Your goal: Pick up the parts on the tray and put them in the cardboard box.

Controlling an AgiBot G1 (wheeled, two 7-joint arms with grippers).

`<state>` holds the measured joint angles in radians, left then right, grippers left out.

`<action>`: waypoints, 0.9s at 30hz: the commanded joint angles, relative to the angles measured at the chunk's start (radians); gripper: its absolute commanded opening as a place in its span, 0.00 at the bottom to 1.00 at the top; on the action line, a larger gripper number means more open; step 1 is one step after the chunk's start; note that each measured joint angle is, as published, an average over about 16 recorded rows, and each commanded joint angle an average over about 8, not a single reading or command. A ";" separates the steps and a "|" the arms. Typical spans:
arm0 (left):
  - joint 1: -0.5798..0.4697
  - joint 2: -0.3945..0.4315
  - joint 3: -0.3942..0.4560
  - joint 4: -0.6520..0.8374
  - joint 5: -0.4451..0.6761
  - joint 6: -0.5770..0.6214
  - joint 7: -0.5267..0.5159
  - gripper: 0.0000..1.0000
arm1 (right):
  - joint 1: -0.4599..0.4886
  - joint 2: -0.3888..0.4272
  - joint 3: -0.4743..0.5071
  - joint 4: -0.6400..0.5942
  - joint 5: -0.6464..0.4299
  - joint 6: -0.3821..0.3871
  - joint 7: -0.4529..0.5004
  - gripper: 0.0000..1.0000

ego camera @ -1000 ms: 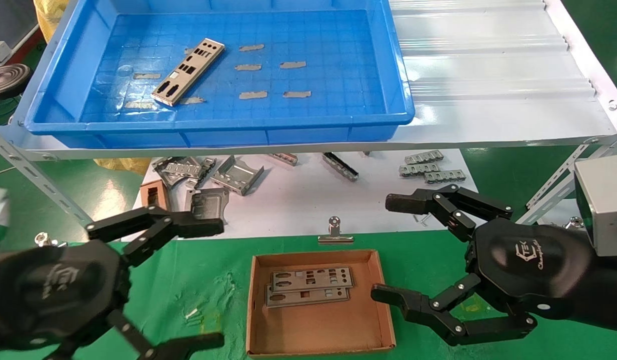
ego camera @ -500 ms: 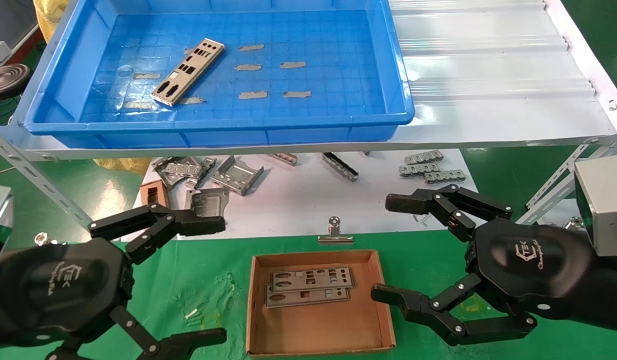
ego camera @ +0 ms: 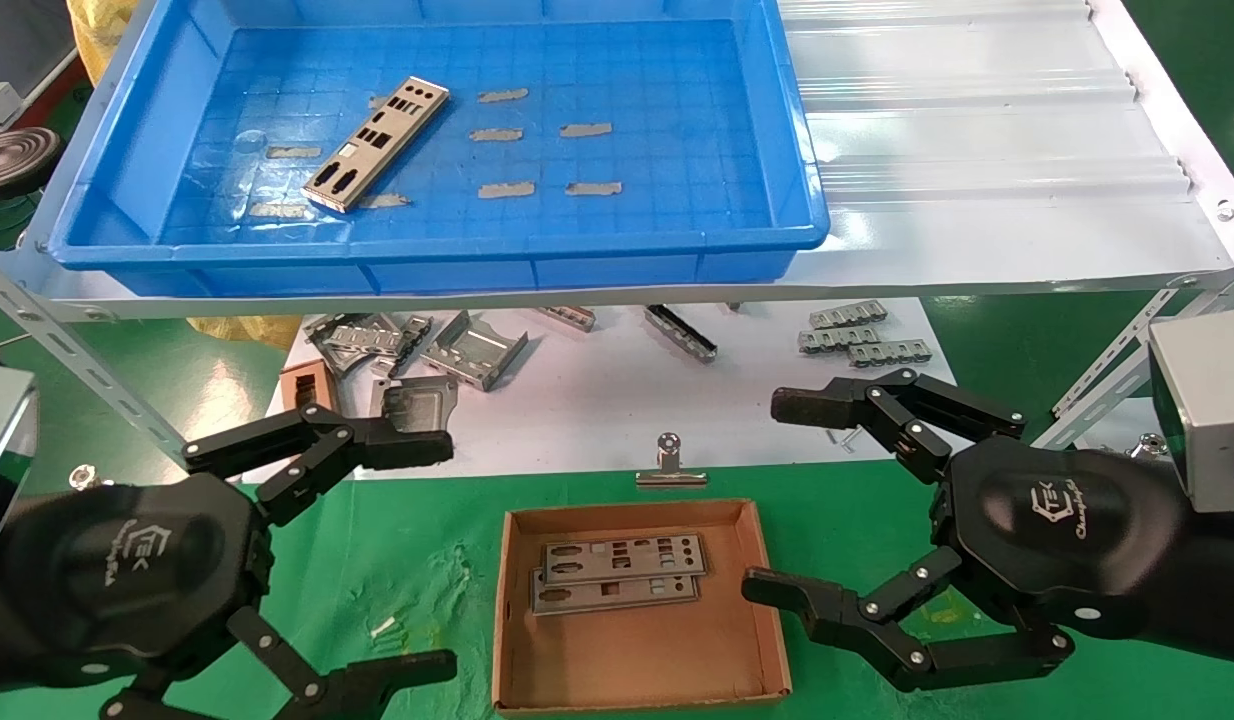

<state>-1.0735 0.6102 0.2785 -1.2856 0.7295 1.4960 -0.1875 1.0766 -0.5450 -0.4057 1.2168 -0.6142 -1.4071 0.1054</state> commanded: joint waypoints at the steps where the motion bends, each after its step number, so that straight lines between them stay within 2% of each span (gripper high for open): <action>1: 0.000 0.001 0.001 0.001 0.000 0.000 0.000 1.00 | 0.000 0.000 0.000 0.000 0.000 0.000 0.000 1.00; 27: -0.002 0.003 0.003 0.005 0.002 -0.001 0.002 1.00 | 0.000 0.000 0.000 0.000 0.000 0.000 0.000 1.00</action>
<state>-1.0755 0.6129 0.2814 -1.2810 0.7314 1.4951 -0.1855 1.0766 -0.5450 -0.4057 1.2168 -0.6144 -1.4071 0.1054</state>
